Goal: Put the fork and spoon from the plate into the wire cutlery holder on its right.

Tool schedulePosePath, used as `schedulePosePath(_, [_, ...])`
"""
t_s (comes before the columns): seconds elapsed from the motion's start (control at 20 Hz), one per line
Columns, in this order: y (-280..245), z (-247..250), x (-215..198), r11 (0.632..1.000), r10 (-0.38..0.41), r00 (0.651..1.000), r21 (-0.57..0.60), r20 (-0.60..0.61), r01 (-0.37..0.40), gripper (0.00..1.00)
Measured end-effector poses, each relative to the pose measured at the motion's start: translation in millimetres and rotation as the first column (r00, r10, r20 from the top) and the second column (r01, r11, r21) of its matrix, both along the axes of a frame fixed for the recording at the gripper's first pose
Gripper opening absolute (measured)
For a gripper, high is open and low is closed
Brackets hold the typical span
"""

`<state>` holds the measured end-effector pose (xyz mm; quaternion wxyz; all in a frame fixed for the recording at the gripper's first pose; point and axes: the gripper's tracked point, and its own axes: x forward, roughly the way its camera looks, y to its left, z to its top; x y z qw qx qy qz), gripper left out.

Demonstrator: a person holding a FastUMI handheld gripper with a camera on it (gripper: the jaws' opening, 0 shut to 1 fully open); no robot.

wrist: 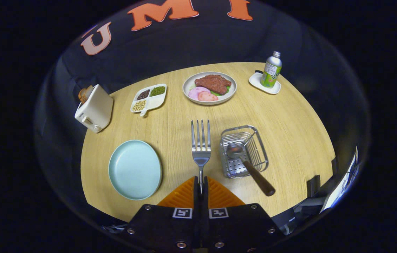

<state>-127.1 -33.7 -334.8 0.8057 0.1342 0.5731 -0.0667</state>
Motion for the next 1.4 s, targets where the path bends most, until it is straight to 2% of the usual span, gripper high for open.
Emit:
schedulePosePath(0.15, [-19.2, -6.6, -4.5, 1.0, -0.012, 1.0, 0.002, -0.008, 0.012, 0.03])
schedulePosePath(0.5, [-41.2, -15.9, -6.0, 0.999, 0.044, 0.998, -0.02, -0.035, -0.045, 0.03])
schedulePosePath(0.7, [-55.5, -23.4, -7.2, 0.998, 0.034, 0.997, -0.047, -0.067, -0.037, 0.05])
schedulePosePath(0.8, [-52.4, -25.2, -10.3, 0.997, 0.065, 0.995, -0.025, -0.081, -0.067, 0.05])
schedulePosePath(0.95, [-53.5, -23.0, -3.3, 0.997, 0.074, 0.996, -0.029, -0.055, -0.075, 0.08])
schedulePosePath(1.1, [-50.1, -6.1, 17.8, 0.996, 0.085, 0.995, -0.026, 0.043, -0.084, 0.1])
schedulePosePath(1.25, [-51.3, 23.5, 47.0, 0.994, 0.099, 0.974, -0.059, 0.203, -0.088, 0.15])
schedulePosePath(1.3, [-51.7, 36.1, 56.9, 0.994, 0.098, 0.96, -0.07, 0.261, -0.082, 0.19])
schedulePosePath(1.4, [-50.2, 66.9, 77.9, 0.995, 0.084, 0.917, -0.074, 0.39, -0.06, 0.41])
